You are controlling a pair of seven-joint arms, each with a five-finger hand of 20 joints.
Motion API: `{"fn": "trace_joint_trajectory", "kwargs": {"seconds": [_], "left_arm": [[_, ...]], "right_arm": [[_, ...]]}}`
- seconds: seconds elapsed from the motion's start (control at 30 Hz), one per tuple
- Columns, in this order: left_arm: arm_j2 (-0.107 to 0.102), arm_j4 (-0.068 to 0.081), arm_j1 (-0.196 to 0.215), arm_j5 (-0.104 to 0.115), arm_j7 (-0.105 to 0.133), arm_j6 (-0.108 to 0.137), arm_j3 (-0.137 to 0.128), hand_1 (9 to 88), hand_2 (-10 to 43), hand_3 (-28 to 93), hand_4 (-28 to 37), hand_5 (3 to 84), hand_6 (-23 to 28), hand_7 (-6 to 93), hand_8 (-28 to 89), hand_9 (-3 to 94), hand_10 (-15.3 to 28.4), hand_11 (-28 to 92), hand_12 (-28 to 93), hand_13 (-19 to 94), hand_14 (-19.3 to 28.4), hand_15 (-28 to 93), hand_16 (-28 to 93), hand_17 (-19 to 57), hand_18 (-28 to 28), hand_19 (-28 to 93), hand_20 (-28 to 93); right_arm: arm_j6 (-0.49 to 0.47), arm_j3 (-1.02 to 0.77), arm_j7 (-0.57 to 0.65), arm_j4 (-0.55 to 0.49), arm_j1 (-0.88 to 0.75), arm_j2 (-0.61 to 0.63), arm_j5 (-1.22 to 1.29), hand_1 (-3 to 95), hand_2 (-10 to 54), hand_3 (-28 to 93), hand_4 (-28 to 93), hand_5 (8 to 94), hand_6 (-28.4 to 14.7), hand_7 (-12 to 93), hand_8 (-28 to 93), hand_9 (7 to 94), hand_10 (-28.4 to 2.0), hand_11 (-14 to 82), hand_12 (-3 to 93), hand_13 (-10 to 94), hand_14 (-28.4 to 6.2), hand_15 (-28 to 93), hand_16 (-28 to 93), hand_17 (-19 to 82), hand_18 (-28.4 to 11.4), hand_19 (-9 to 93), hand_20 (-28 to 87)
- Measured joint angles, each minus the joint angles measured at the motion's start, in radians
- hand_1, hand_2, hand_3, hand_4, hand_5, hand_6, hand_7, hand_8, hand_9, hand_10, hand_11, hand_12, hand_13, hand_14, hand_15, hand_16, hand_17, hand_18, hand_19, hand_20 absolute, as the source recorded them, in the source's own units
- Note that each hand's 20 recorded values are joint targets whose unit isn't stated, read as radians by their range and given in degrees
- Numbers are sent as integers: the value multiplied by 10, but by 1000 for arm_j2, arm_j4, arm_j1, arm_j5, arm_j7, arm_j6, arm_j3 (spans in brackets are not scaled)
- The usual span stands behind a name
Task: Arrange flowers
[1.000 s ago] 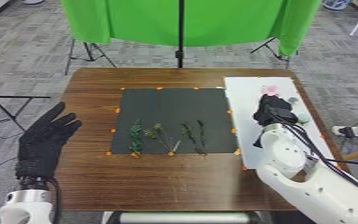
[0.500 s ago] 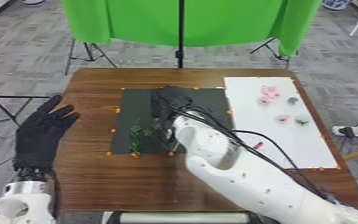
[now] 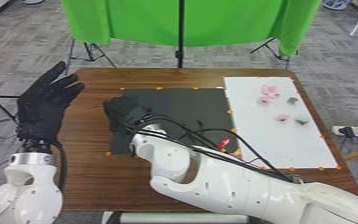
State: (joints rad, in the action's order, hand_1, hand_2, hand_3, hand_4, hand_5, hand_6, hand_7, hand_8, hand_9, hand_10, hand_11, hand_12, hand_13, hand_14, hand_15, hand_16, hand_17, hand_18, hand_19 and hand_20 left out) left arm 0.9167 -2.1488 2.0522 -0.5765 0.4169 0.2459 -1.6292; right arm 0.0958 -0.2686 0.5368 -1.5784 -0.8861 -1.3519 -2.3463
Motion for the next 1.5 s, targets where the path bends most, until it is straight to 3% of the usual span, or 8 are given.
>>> {"fn": "trace_joint_trajectory", "kwargs": {"seconds": [0.23,0.43,0.63,0.97,1.07,1.23,1.37,1.5], "left_arm": [[1,6,-7,-2,-11,-10,4,249,93,757,-209,398,101,126,-85,376,206,282,135,265,262,552,-72,-80,233,495,251],[26,24,-41,-17,-71,-28,4,249,93,757,-208,399,102,126,-84,376,205,283,135,265,262,553,-73,-80,234,495,252],[34,26,-44,-22,-76,-34,3,250,93,757,-206,400,103,126,-84,377,206,283,135,265,261,553,-73,-79,233,495,252],[35,28,-43,-22,-75,-34,1,251,93,758,-207,401,104,126,-84,377,207,284,134,265,262,555,-74,-79,233,495,252],[36,7,-3,-17,-58,-28,-19,251,92,759,-206,401,103,126,-84,377,206,284,134,265,262,555,-74,-80,233,496,252],[49,-43,126,-6,-16,-9,-64,251,93,758,-208,401,104,125,-84,377,206,284,134,265,262,555,-74,-80,233,496,251],[63,-46,200,3,-1,8,-66,251,93,757,-207,401,103,125,-84,377,206,284,134,265,262,555,-74,-80,233,495,251],[82,-45,230,6,-1,17,-61,250,93,757,-208,401,103,125,-85,377,206,284,134,265,262,555,-74,-80,232,495,251]], "right_arm": [[-134,-90,-34,10,-66,4,-77,538,-95,604,-283,792,25,142,-11,834,-81,411,273,706,-73,792,184,327,-228,932,605],[-131,-138,-56,33,-100,-14,-104,488,-95,649,-283,739,24,142,-29,805,-85,444,254,690,-79,804,183,320,-230,932,612],[-140,-151,-65,32,-108,-19,-111,441,-95,707,-283,706,24,142,-116,782,-97,478,222,677,-86,814,179,311,-230,932,619],[-152,-158,-70,16,-120,-17,-122,407,-95,730,-283,700,16,144,-123,761,-110,483,200,657,-97,813,172,304,-233,932,616],[-151,-158,-58,-43,-134,9,-105,395,-95,738,-283,688,11,142,-122,753,-119,458,187,644,-103,805,161,295,-234,932,606],[-137,-189,10,-208,-185,95,-10,382,-95,760,-283,656,4,139,-121,719,-137,357,158,611,-116,758,124,272,-238,932,557],[-117,-349,58,-305,-286,168,51,381,-95,773,-283,638,-3,136,-121,698,-149,308,148,594,-121,732,107,262,-240,932,538],[-90,-485,145,-334,-347,281,91,380,-95,780,-283,614,-3,135,-120,676,-163,263,141,580,-134,713,95,259,-244,932,526]]}}
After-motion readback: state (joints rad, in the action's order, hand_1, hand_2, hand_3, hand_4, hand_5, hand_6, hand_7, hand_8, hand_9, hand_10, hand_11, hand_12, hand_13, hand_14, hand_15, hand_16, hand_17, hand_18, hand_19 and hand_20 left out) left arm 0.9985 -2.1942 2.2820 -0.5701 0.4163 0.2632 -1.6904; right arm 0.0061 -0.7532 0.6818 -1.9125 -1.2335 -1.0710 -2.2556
